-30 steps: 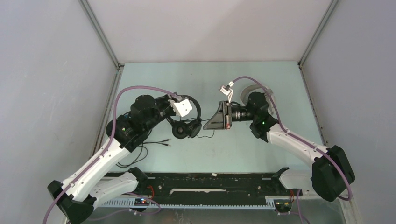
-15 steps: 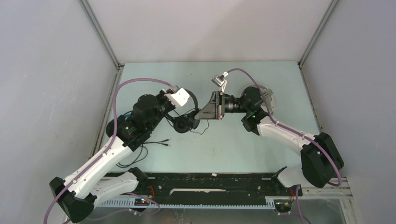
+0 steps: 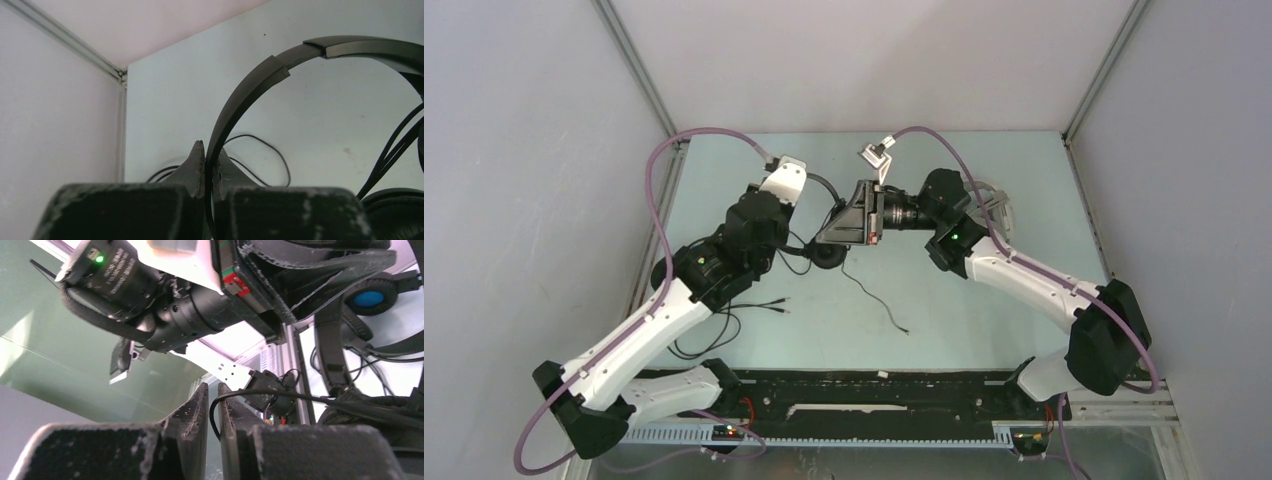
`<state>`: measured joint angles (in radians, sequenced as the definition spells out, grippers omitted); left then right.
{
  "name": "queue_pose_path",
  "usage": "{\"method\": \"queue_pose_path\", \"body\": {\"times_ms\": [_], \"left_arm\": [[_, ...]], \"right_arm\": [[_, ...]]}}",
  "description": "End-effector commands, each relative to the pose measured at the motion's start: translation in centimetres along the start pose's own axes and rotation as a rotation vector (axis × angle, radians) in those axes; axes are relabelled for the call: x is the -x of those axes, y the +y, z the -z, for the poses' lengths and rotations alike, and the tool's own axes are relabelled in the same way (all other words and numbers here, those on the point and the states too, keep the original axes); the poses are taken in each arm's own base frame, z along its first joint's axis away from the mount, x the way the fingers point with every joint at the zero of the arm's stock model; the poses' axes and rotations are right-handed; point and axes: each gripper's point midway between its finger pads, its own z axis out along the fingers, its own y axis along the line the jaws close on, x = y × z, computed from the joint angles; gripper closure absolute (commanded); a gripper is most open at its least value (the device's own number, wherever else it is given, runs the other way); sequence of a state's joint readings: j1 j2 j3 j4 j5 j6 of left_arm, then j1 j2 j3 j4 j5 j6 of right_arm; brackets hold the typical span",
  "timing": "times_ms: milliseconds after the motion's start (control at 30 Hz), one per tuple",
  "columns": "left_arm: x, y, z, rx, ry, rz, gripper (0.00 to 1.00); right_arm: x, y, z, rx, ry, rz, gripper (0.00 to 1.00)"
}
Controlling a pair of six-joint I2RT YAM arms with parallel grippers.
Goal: Wrap the headphones
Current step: Wrap the headphones cable around the headphones.
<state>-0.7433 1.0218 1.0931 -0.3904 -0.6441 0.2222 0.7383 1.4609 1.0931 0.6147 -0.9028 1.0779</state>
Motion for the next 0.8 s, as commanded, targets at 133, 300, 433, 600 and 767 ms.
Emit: {"method": "queue_pose_path", "body": {"times_ms": [133, 300, 433, 600, 767], "left_arm": [[3.3, 2.3, 2.3, 0.136, -0.042, 0.477, 1.00], [2.9, 3.0, 2.5, 0.208, -0.010, 0.581, 1.00], [3.3, 3.1, 2.8, 0.202, -0.036, 0.667, 1.00], [3.8, 3.1, 3.0, 0.194, -0.051, 0.713, 1.00], [4.3, 2.9, 2.9, 0.181, -0.057, 0.739, 1.00]], "right_arm": [[1.4, -0.9, -1.1, -0.146, -0.061, 0.179, 0.85], [1.4, -3.8, -0.8, -0.317, -0.087, 0.282, 0.88], [1.6, -4.9, -0.9, -0.368, -0.105, 0.316, 0.88], [1.6, -5.3, -1.2, -0.405, -0.117, 0.359, 0.90], [1.2, -5.3, -1.5, -0.418, -0.111, 0.389, 0.97]]}}
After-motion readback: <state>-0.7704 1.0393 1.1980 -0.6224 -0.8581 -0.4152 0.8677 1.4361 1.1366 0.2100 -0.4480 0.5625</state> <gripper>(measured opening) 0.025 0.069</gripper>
